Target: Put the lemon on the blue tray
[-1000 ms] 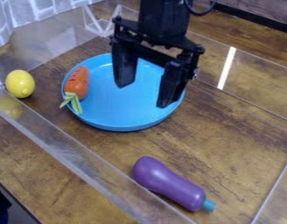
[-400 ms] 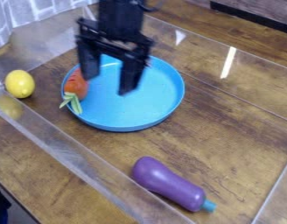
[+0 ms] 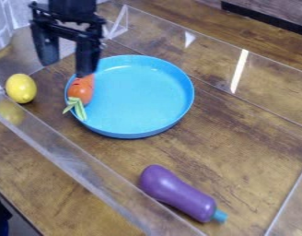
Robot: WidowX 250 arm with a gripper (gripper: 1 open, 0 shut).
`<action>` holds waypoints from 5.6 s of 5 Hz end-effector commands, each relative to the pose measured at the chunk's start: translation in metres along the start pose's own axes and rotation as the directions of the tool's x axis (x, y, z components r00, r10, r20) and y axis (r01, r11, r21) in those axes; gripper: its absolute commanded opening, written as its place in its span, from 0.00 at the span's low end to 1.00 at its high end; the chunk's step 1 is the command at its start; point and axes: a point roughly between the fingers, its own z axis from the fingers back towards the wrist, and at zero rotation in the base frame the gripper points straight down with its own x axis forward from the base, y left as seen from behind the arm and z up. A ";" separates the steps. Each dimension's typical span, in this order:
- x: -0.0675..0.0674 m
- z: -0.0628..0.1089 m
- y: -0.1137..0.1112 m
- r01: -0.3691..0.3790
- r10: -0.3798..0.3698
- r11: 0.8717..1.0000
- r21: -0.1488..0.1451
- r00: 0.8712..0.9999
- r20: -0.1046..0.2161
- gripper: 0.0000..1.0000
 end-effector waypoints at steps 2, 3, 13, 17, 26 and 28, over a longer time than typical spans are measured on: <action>0.011 0.005 0.022 0.051 -0.053 0.998 0.023 0.996 0.071 1.00; 0.015 0.001 0.040 0.084 -0.086 0.996 0.032 0.993 0.082 1.00; 0.032 -0.058 0.076 0.129 -0.136 0.989 0.070 0.984 0.115 0.00; 0.021 -0.011 -0.001 0.144 -0.156 0.987 0.077 0.968 0.198 0.00; 0.043 -0.025 -0.040 0.167 -0.179 0.983 0.080 0.966 0.188 0.00; 0.042 -0.028 -0.041 0.223 -0.235 0.971 0.086 0.955 0.180 0.00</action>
